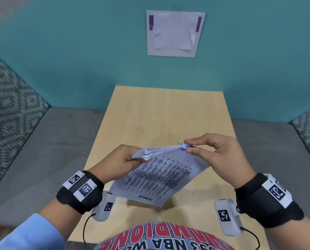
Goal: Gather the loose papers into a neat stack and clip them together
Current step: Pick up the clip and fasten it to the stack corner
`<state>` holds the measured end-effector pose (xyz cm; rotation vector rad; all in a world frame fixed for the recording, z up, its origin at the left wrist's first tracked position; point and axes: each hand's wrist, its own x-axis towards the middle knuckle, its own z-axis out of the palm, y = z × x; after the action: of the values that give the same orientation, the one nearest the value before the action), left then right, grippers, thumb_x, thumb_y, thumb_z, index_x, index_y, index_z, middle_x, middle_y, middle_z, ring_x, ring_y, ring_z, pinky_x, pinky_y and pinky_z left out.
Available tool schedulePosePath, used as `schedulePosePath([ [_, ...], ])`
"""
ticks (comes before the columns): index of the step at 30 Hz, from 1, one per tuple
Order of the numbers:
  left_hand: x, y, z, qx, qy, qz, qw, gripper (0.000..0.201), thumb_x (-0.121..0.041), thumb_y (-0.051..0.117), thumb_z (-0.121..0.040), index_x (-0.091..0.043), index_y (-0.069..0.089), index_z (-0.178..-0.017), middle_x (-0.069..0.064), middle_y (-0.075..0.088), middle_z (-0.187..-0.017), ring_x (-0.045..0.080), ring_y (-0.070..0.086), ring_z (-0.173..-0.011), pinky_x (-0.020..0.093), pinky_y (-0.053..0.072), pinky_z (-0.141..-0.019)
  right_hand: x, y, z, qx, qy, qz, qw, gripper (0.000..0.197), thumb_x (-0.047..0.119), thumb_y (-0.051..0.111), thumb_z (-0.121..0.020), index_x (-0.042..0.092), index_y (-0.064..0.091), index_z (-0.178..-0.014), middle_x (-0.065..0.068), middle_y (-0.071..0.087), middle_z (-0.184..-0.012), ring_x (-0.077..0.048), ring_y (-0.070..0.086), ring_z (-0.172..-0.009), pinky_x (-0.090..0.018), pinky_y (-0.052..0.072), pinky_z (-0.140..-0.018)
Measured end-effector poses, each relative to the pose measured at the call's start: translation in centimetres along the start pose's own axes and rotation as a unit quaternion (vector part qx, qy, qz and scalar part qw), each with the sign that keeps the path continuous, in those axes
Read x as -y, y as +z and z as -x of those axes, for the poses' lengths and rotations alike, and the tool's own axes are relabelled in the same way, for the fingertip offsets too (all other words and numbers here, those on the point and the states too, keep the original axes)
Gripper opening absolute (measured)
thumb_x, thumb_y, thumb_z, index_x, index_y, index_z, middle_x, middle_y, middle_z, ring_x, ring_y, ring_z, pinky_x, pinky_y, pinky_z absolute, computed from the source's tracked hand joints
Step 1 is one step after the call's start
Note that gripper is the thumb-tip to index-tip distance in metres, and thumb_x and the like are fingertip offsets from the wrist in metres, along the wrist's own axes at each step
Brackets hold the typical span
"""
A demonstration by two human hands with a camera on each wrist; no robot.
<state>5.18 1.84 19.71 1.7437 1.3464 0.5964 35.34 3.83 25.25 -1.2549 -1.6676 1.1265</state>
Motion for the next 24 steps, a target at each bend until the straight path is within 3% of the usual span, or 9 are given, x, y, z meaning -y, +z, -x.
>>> schedulePosePath([
  [3,0.1,0.0,0.2,-0.003,0.001,0.003,1.000,0.050,-0.030,0.071,-0.101,-0.035,0.053,-0.055,-0.011,0.032,-0.053,0.006,0.027,-0.053,0.027,0.024,-0.054,0.6,-0.1,-0.1,0.009,0.002,0.035,0.999,0.019,0.015,0.088,-0.079,0.020,0.083,-0.097,0.016,0.082,-0.097,0.001,0.076,-0.097,-0.019,0.055,-0.096],
  [5,0.2,0.2,0.4,0.006,-0.011,0.044,0.999,0.040,-0.044,0.072,-0.097,-0.014,0.066,-0.071,-0.013,0.037,-0.059,0.007,0.033,-0.057,0.028,0.030,-0.059,1.1,0.1,0.1,0.009,-0.016,0.068,0.998,0.031,0.024,0.087,-0.082,0.029,0.078,-0.111,0.018,0.082,-0.095,0.003,0.074,-0.099,-0.015,0.051,-0.097],
  [7,0.3,0.2,0.3,0.000,-0.029,0.084,0.996,0.046,-0.042,0.071,-0.097,0.004,0.069,-0.088,-0.017,0.046,-0.061,0.003,0.040,-0.058,0.026,0.037,-0.063,1.6,0.3,0.4,0.006,-0.050,0.097,0.994,0.050,0.026,0.087,-0.082,0.036,0.067,-0.126,0.017,0.081,-0.093,0.002,0.073,-0.102,-0.011,0.047,-0.096],
  [11,-0.5,0.4,0.6,-0.005,-0.025,0.134,0.991,0.014,-0.029,0.068,-0.101,-0.026,0.081,-0.108,-0.012,0.060,-0.080,0.003,0.051,-0.074,0.021,0.044,-0.073,1.8,0.5,0.5,-0.021,-0.091,0.167,0.981,0.047,0.030,0.089,-0.081,0.038,0.067,-0.121,0.018,0.077,-0.100,0.003,0.070,-0.105,-0.011,0.051,-0.092],
  [14,-0.5,0.8,0.8,-0.015,-0.032,0.147,0.988,0.014,-0.019,0.067,-0.103,-0.021,0.080,-0.108,-0.020,0.065,-0.075,-0.004,0.056,-0.071,0.012,0.046,-0.071,1.8,0.7,0.0,-0.039,-0.099,0.196,0.975,0.047,0.031,0.087,-0.083,0.037,0.072,-0.127,0.022,0.076,-0.102,0.006,0.070,-0.102,-0.009,0.051,-0.093],
  [16,-0.1,1.1,0.7,-0.021,-0.039,0.165,0.985,0.014,-0.019,0.068,-0.102,-0.018,0.081,-0.109,-0.014,0.072,-0.088,-0.001,0.062,-0.081,0.011,0.050,-0.078,1.7,0.8,-0.5,-0.026,-0.111,0.224,0.968,0.046,0.034,0.083,-0.085,0.035,0.072,-0.130,0.019,0.077,-0.109,0.003,0.070,-0.102,-0.016,0.053,-0.095],
  [18,-0.2,1.3,0.8,-0.023,-0.043,0.174,0.984,0.015,-0.018,0.068,-0.102,-0.025,0.081,-0.100,-0.019,0.069,-0.080,-0.004,0.060,-0.074,0.011,0.049,-0.074,1.9,0.9,-1.0,0.011,-0.091,0.256,0.962,0.044,0.041,0.073,-0.086,0.035,0.072,-0.129,0.016,0.077,-0.111,-0.002,0.070,-0.102,-0.027,0.056,-0.093],
  [22,-0.1,1.5,0.5,-0.014,-0.048,0.168,0.985,0.035,-0.023,0.068,-0.103,-0.043,0.079,-0.077,-0.019,0.054,-0.069,0.003,0.048,-0.067,0.022,0.041,-0.070,2.2,1.2,-1.9,0.059,-0.056,0.293,0.953,0.026,0.045,0.059,-0.080,0.031,0.077,-0.093,0.008,0.069,-0.083,-0.011,0.064,-0.080,-0.040,0.056,-0.075],
  [24,0.1,1.6,0.4,-0.016,-0.050,0.175,0.983,0.036,-0.023,0.068,-0.102,-0.047,0.079,-0.077,-0.018,0.056,-0.071,0.004,0.049,-0.068,0.023,0.042,-0.069,1.9,1.1,-2.2,0.076,-0.051,0.280,0.956,0.017,0.040,0.062,-0.082,0.028,0.074,-0.086,0.006,0.067,-0.085,-0.012,0.064,-0.081,-0.040,0.055,-0.076],
])
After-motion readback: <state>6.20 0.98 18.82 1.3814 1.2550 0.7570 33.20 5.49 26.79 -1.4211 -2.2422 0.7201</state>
